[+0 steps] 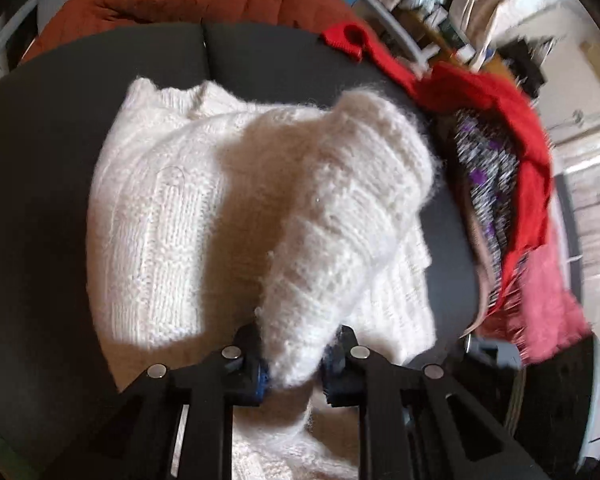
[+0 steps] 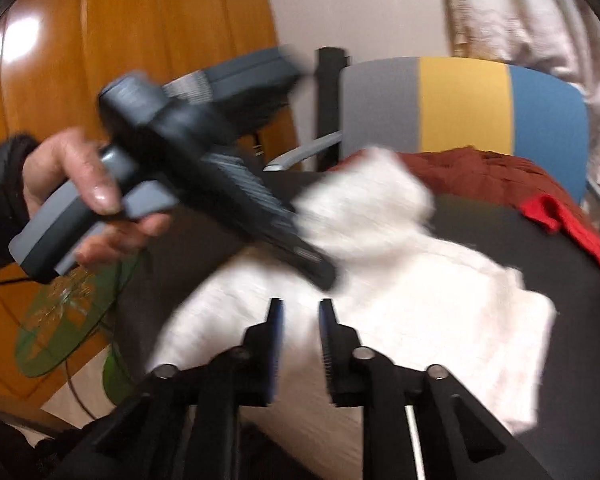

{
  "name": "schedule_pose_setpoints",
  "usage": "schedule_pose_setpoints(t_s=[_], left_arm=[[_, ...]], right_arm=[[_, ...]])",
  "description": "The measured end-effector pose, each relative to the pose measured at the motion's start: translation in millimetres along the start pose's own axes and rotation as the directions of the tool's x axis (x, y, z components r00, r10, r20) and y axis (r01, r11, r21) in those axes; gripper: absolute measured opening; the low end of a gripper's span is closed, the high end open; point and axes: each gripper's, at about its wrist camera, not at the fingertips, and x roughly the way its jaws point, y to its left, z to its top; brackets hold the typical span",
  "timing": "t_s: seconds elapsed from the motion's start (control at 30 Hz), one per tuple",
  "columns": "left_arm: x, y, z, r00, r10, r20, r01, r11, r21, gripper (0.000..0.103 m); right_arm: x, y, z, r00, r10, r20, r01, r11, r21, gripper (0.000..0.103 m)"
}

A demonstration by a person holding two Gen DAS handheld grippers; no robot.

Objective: Fold clothes

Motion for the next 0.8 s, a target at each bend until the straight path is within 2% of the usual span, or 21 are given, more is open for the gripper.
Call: schedule_pose_setpoints(t_s=[0.03,0.1,0.17,0.27,0.33,0.43,0.57,0.8], left_arm=[[-10,6,-3,0.998,-0.054,0.027,0.054,0.998,-0.028,0.018],[-30,19,-9,0.982,-0.166,0.089,0.173,0.982,-0.080,0.018],[-50,28,-17,0.952,-0.262,0.159,0.281,0.952,-0.117,0.017],[-71,32,-28,0.904,-0.353,0.242,0.394,0.908,-0.145,0.017],[-81,30,-31,0.872,-0.400,0.283,0.452,0.879,-0.153,0.017],[-79,7,-22,0.847,-0.442,0.297,0.495,0.859,-0.133,0.017],[-54,-32,4,0.848,-0.466,0.253,0.504,0.857,-0.106,0.017],[43,-75,49,0.922,-0.373,0.100,0.385,0.911,-0.149,0.017]], right_arm=[[-6,-11,-3,1.000,-0.026,-0.002,0.026,1.000,0.012,0.024],[-6,-40,-12,0.994,-0.090,-0.054,0.092,0.995,0.035,0.024],[-1,-71,-24,0.981,-0.146,-0.129,0.154,0.986,0.060,0.024],[7,-100,-44,0.959,-0.188,-0.212,0.206,0.976,0.066,0.024],[4,-106,-55,0.967,-0.172,-0.186,0.189,0.979,0.077,0.024],[4,-121,-61,0.975,-0.159,-0.155,0.177,0.978,0.112,0.024],[-2,-122,-68,0.983,-0.145,-0.112,0.162,0.973,0.161,0.024],[11,-127,-65,0.990,-0.122,-0.070,0.133,0.972,0.194,0.024]])
